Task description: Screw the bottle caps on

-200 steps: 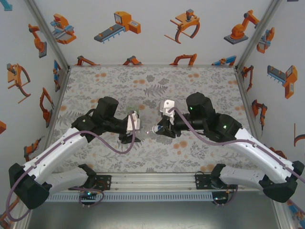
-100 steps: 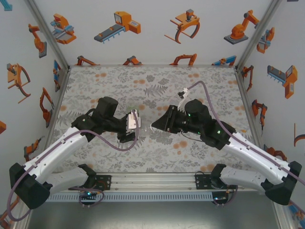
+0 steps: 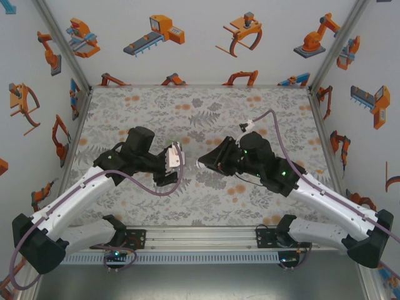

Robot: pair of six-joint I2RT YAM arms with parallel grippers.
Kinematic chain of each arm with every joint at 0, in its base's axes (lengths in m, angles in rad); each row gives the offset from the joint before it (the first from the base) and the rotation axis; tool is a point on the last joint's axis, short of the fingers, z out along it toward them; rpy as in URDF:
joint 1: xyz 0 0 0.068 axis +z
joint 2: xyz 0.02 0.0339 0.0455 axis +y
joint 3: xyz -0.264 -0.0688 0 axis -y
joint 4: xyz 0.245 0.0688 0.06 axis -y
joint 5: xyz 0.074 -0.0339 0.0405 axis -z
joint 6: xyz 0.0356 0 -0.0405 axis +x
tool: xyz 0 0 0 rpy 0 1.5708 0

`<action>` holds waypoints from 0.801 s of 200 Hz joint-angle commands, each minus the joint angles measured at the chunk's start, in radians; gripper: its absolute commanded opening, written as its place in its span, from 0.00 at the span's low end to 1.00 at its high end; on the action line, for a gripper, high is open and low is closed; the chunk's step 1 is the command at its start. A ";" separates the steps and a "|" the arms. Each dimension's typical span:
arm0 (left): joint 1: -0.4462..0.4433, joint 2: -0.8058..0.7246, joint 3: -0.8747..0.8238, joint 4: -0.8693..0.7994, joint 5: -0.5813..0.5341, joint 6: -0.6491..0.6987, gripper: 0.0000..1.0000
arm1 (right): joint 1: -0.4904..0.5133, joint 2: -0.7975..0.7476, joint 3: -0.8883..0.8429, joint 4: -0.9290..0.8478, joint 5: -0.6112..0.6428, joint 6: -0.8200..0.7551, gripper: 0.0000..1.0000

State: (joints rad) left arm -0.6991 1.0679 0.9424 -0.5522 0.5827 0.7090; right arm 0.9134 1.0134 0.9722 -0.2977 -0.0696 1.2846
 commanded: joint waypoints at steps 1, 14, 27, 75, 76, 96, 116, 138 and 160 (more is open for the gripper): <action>-0.025 -0.010 0.044 0.112 0.131 0.004 0.00 | 0.013 0.010 0.048 0.030 -0.002 -0.125 0.43; -0.026 -0.008 0.045 0.112 0.132 0.003 0.00 | 0.013 -0.015 0.048 0.039 0.029 -0.184 0.52; -0.028 -0.008 0.044 0.112 0.132 0.001 0.00 | 0.013 -0.045 0.048 0.056 0.062 -0.271 0.61; -0.025 -0.004 0.043 0.110 0.136 0.008 0.00 | 0.004 -0.097 0.119 0.039 0.095 -0.686 0.61; -0.026 -0.005 0.043 0.109 0.136 0.008 0.00 | 0.004 -0.097 0.121 0.039 0.093 -0.697 0.61; -0.026 -0.010 0.038 0.106 0.145 0.020 0.00 | 0.004 -0.102 0.158 0.033 0.004 -0.951 0.58; -0.025 -0.012 0.037 0.097 0.166 0.034 0.00 | 0.005 -0.106 0.190 -0.002 -0.153 -1.197 0.56; -0.026 -0.011 0.041 0.083 0.200 0.050 0.00 | 0.005 -0.081 0.260 -0.096 -0.313 -1.374 0.54; -0.028 -0.016 0.038 0.078 0.211 0.061 0.00 | 0.005 -0.064 0.296 -0.182 -0.443 -1.546 0.53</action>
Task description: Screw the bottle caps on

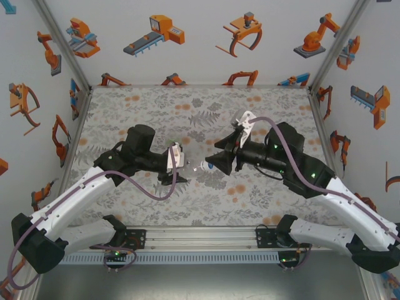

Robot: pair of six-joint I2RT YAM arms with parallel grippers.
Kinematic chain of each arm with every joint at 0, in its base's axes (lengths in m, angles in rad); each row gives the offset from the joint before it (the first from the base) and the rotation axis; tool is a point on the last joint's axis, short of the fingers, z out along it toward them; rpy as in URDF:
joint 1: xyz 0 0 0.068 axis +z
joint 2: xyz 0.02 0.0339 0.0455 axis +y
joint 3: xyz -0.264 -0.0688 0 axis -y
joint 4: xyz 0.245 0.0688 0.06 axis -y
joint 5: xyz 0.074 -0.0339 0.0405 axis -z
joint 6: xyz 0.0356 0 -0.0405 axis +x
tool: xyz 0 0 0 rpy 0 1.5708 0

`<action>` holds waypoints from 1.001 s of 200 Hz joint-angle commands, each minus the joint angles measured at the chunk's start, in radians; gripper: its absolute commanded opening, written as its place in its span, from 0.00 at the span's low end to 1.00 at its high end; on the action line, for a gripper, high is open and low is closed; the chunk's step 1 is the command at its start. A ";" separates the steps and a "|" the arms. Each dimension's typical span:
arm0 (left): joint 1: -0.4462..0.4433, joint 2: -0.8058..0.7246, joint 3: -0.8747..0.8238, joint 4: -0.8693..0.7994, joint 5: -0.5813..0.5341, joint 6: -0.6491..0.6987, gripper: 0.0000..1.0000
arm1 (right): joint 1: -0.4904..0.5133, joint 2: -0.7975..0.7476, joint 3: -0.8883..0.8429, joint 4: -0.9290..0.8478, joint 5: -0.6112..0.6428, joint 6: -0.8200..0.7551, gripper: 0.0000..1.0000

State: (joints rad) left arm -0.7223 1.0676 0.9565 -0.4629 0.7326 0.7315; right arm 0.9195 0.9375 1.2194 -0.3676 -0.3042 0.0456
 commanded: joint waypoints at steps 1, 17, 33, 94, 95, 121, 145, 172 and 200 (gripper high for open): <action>-0.003 -0.016 0.024 -0.011 0.061 0.038 0.00 | -0.001 0.012 0.049 -0.115 -0.211 -0.312 0.53; -0.003 -0.014 0.023 -0.014 0.060 0.043 0.00 | -0.001 0.005 0.044 -0.145 -0.260 -0.423 0.53; -0.004 -0.010 0.025 -0.016 0.066 0.042 0.00 | 0.001 0.001 0.023 -0.153 -0.252 -0.499 0.53; -0.005 -0.007 0.030 -0.029 0.076 0.052 0.00 | 0.001 0.025 -0.009 -0.157 -0.237 -0.573 0.55; -0.005 -0.007 0.029 -0.029 0.077 0.052 0.00 | 0.001 0.027 -0.008 -0.157 -0.237 -0.573 0.55; -0.004 -0.002 0.030 -0.029 0.084 0.052 0.00 | 0.000 0.042 -0.012 -0.160 -0.238 -0.572 0.51; -0.004 -0.001 0.031 -0.030 0.085 0.050 0.00 | 0.002 0.052 -0.013 -0.154 -0.234 -0.567 0.49; -0.003 -0.001 0.031 -0.031 0.085 0.050 0.00 | 0.004 0.062 -0.014 -0.155 -0.249 -0.567 0.45; -0.004 0.001 0.031 -0.031 0.087 0.051 0.00 | 0.006 0.072 -0.012 -0.166 -0.256 -0.568 0.40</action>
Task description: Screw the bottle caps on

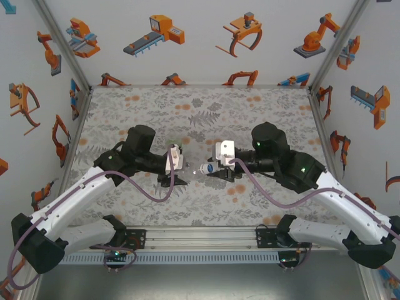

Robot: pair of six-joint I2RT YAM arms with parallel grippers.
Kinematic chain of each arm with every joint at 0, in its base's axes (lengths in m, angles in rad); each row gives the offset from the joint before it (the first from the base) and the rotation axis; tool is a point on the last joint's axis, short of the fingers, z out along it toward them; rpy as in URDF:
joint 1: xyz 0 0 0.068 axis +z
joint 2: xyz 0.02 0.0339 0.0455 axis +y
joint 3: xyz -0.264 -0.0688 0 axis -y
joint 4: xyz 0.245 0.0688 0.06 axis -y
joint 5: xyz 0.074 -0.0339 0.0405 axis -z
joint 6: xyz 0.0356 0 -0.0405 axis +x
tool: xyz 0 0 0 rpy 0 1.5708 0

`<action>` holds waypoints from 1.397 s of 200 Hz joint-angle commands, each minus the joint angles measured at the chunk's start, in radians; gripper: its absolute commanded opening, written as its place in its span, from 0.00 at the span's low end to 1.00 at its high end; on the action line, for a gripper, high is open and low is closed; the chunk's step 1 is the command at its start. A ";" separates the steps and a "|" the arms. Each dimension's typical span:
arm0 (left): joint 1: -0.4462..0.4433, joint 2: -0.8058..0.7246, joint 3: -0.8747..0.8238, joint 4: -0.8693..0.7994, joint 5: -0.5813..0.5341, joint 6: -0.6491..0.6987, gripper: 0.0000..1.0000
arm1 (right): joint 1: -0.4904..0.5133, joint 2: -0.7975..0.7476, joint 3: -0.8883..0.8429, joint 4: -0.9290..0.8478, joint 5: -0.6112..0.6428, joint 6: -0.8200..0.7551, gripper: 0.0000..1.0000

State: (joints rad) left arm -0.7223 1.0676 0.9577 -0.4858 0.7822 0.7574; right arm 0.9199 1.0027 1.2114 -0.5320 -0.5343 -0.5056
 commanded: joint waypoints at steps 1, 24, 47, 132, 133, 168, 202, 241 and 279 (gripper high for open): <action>-0.003 0.001 0.030 -0.007 0.036 0.025 0.00 | 0.006 0.007 -0.003 -0.002 -0.027 -0.017 0.40; -0.004 0.003 0.032 -0.008 0.033 0.025 0.00 | 0.011 0.007 -0.003 -0.005 -0.032 -0.011 0.36; -0.004 0.006 0.033 -0.007 0.033 0.022 0.00 | 0.011 0.006 -0.008 -0.003 -0.036 0.001 0.29; -0.002 -0.014 0.012 0.056 -0.022 -0.025 0.00 | 0.012 0.020 -0.063 0.129 0.138 0.631 0.00; -0.003 -0.014 0.011 0.057 -0.021 -0.024 0.00 | 0.012 0.020 -0.064 0.131 0.143 0.643 0.00; -0.003 -0.009 0.009 0.077 -0.036 -0.043 0.00 | 0.014 0.044 -0.095 0.184 0.274 1.141 0.00; -0.003 -0.018 -0.005 0.114 -0.069 -0.063 0.00 | 0.013 0.086 -0.107 0.172 0.357 1.559 0.00; -0.003 -0.023 -0.007 0.116 -0.080 -0.066 0.00 | 0.013 0.029 -0.128 0.076 0.516 1.746 0.00; -0.003 -0.008 -0.004 0.117 -0.053 -0.070 0.00 | 0.013 0.047 -0.115 0.070 0.511 1.719 0.00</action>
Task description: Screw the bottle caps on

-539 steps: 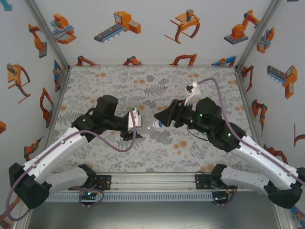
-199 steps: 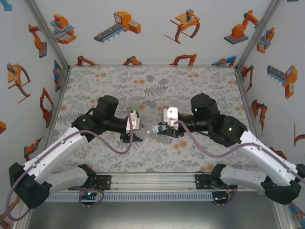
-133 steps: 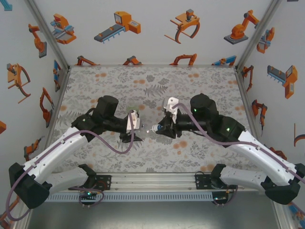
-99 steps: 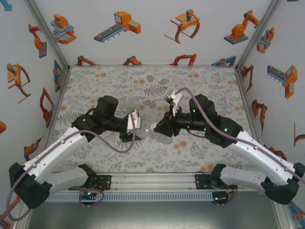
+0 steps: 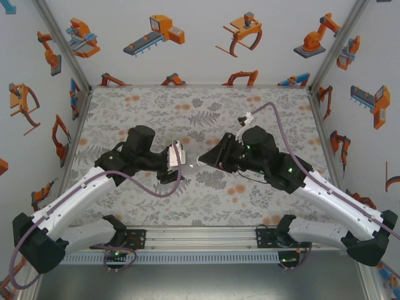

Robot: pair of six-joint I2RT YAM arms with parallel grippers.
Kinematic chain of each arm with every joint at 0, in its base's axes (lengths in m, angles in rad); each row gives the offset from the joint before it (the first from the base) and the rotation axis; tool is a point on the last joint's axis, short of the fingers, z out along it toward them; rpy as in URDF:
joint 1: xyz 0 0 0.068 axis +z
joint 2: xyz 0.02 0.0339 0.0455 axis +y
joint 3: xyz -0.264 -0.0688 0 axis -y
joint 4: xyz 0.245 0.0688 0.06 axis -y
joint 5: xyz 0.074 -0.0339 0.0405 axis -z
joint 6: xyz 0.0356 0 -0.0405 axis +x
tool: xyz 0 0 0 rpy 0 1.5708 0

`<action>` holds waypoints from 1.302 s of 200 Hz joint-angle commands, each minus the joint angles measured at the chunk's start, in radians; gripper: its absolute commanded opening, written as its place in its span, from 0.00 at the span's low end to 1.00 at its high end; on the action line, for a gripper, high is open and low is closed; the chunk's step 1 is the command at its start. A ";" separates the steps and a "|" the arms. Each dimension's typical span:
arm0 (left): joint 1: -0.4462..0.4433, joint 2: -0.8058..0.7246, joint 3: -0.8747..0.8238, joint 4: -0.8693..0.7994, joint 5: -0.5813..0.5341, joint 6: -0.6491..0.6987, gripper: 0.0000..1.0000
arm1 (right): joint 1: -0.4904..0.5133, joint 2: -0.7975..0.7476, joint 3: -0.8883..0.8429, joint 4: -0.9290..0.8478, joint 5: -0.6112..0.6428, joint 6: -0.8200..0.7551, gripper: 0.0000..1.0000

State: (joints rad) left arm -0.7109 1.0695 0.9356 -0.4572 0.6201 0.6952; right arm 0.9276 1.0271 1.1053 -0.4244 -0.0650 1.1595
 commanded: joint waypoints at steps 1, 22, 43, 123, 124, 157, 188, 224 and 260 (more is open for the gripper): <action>-0.014 -0.009 0.019 0.089 0.110 -0.008 0.00 | 0.005 0.024 -0.009 -0.037 0.042 0.052 0.00; -0.014 -0.005 0.018 0.089 0.114 -0.007 0.00 | 0.004 0.040 0.007 -0.037 0.046 0.018 0.07; -0.013 -0.002 0.020 0.084 0.107 -0.005 0.00 | 0.003 0.044 0.028 -0.036 0.060 -0.039 0.23; -0.014 0.002 0.032 0.050 0.100 0.010 0.00 | -0.016 -0.019 0.163 -0.033 0.064 -0.577 0.68; -0.014 0.002 0.032 0.050 0.101 0.011 0.00 | -0.016 -0.019 0.165 -0.033 0.063 -0.585 0.68; -0.013 0.001 0.038 0.032 0.112 0.025 0.00 | -0.016 -0.015 0.205 -0.039 -0.098 -0.947 0.57; -0.014 0.009 0.055 -0.009 0.134 0.046 0.00 | -0.017 0.006 0.277 -0.141 -0.303 -1.315 0.54; -0.014 0.009 0.061 -0.029 0.175 0.061 0.00 | -0.013 0.028 0.341 -0.316 -0.472 -1.750 0.54; -0.013 0.009 0.063 -0.038 0.177 0.068 0.00 | -0.007 0.035 0.339 -0.343 -0.517 -1.904 0.53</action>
State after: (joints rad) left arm -0.7212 1.0786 0.9688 -0.4686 0.7521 0.7326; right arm 0.9134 1.0538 1.4220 -0.7067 -0.4870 -0.5091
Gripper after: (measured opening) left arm 0.561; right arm 0.530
